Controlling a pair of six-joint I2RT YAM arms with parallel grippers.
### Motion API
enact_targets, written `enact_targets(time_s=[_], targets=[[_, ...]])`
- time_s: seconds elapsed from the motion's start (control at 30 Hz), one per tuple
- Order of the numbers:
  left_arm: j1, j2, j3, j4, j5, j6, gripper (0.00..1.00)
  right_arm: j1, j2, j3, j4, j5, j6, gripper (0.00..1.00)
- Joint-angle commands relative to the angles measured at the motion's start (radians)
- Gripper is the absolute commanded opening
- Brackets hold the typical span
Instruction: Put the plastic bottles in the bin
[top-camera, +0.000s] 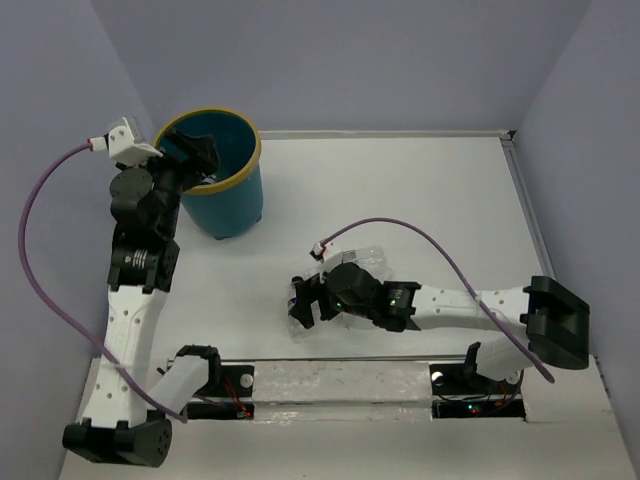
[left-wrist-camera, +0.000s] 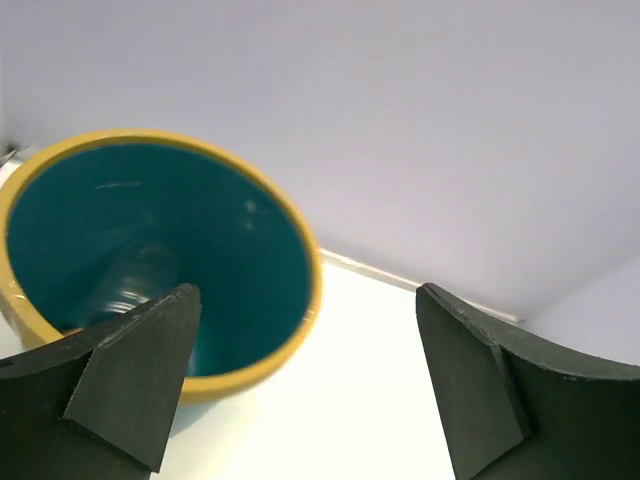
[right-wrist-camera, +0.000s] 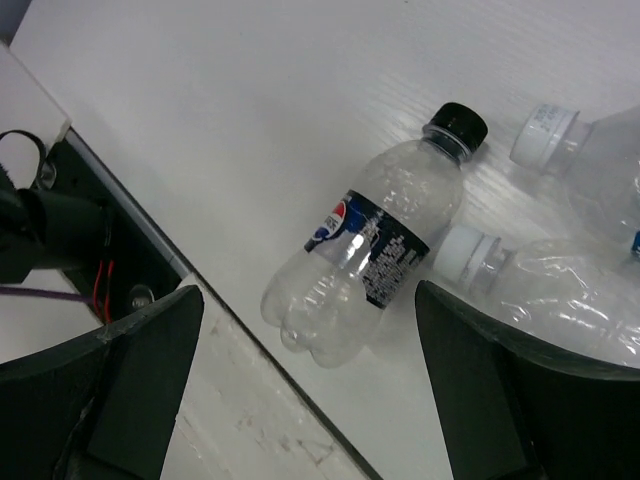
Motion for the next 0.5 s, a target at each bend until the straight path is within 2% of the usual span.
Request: enact_targets(time_s=[0.0,0.1,0.23,0.47], targets=[[-0.008,-0.151,-0.116,0.041,0.254,-0.013,0.99,0.042,0.105,0.133,-0.02,0.202,0.044,0.91],[-0.018,-0.266,-0.235,0.025,0.343,-0.002,0.99,0.051,0.165,0.176,-0.077,0.246,0.065,0.88],[-0.018,-0.422,-0.358,-0.066,0.347,0.031,0.99,0.061,0.235,0.21,-0.138,0.272,0.093,0.81],[-0.018,-0.566,-0.365,-0.216,0.305,0.116,0.99,0.094,0.333,0.313,-0.219,0.299,0.122,0.71]])
